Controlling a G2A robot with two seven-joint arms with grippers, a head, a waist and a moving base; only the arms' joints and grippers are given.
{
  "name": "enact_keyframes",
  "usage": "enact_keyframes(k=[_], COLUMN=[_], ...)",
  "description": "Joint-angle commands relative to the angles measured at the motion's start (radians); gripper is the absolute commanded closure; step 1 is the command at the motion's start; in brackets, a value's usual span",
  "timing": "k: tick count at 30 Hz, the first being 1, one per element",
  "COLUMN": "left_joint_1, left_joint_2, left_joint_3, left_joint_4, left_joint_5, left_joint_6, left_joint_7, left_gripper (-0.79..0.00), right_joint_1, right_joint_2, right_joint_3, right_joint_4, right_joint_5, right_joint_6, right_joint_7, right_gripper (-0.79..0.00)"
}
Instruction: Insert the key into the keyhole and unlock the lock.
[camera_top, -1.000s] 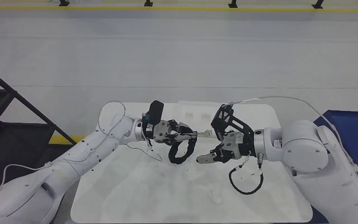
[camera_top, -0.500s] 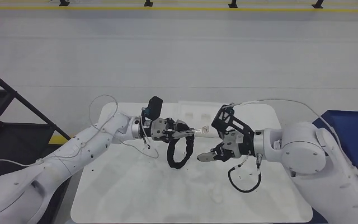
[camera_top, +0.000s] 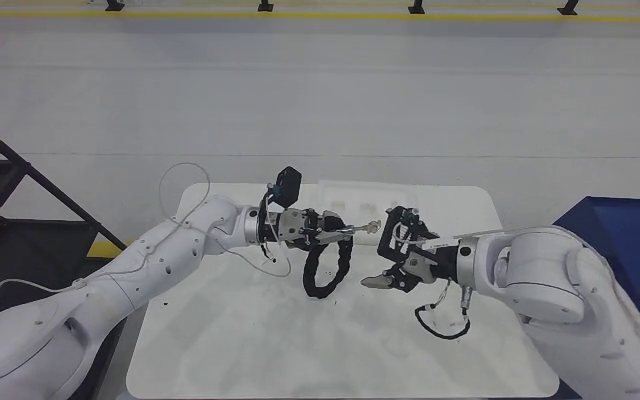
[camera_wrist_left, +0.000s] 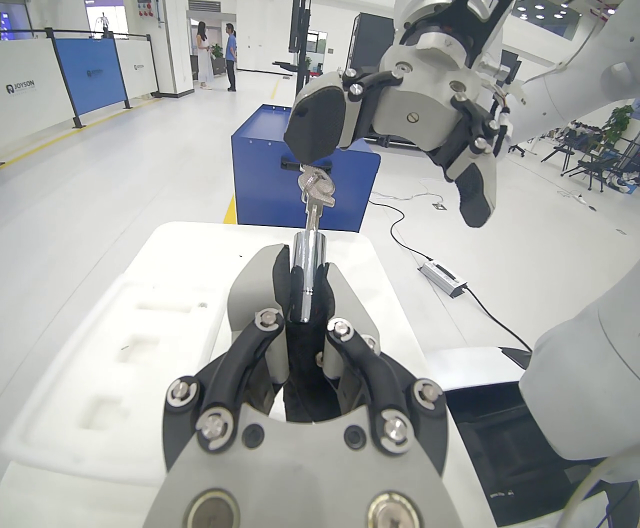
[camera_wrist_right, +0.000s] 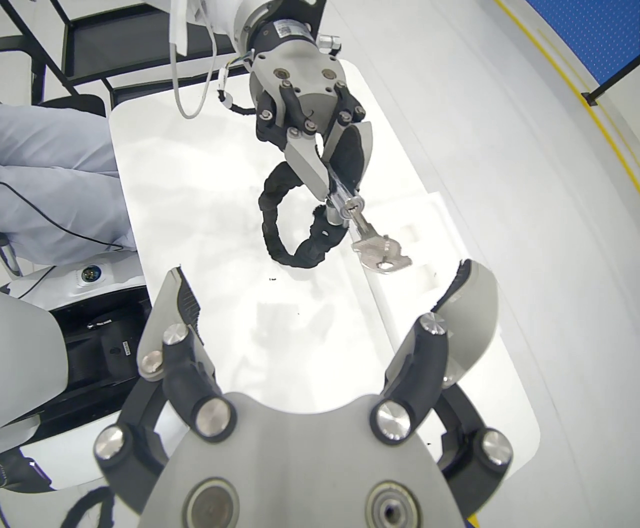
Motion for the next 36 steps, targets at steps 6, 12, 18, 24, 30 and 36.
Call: enact_keyframes(k=[6,12,18,24,30,36], left_joint_1=[0.000,0.005,0.010,0.008,-0.002,-0.018], left_joint_2=[-0.025,-0.033,-0.036,-0.028,-0.013,0.001], left_joint_3=[-0.009,-0.019,-0.027,-0.020,0.004,0.034], left_joint_4=[0.010,0.011,0.021,0.012,-0.018,-0.046], left_joint_5=[-0.011,0.011,0.038,0.058,0.050,0.029], left_joint_6=[0.000,0.000,0.000,0.000,0.000,0.000], left_joint_7=[-0.017,-0.006,0.005,0.004,-0.015,-0.039], left_gripper=[0.000,0.000,0.000,0.000,0.000,0.000], right_joint_1=[0.023,0.040,0.046,0.037,0.028,0.015], right_joint_2=[-0.005,-0.008,-0.005,0.007,0.015,0.016], right_joint_3=[-0.053,-0.075,-0.063,-0.028,-0.030,-0.056], right_joint_4=[0.008,0.019,0.007,0.003,-0.014,-0.039], right_joint_5=[-0.013,-0.005,-0.006,-0.075,-0.231,-0.384], right_joint_6=[0.007,0.019,0.034,-0.063,-0.131,-0.135], right_joint_7=[0.002,-0.002,0.015,0.016,0.008,-0.020], right_gripper=[-0.785,-0.785,-0.785,-0.785,-0.785,-0.668])
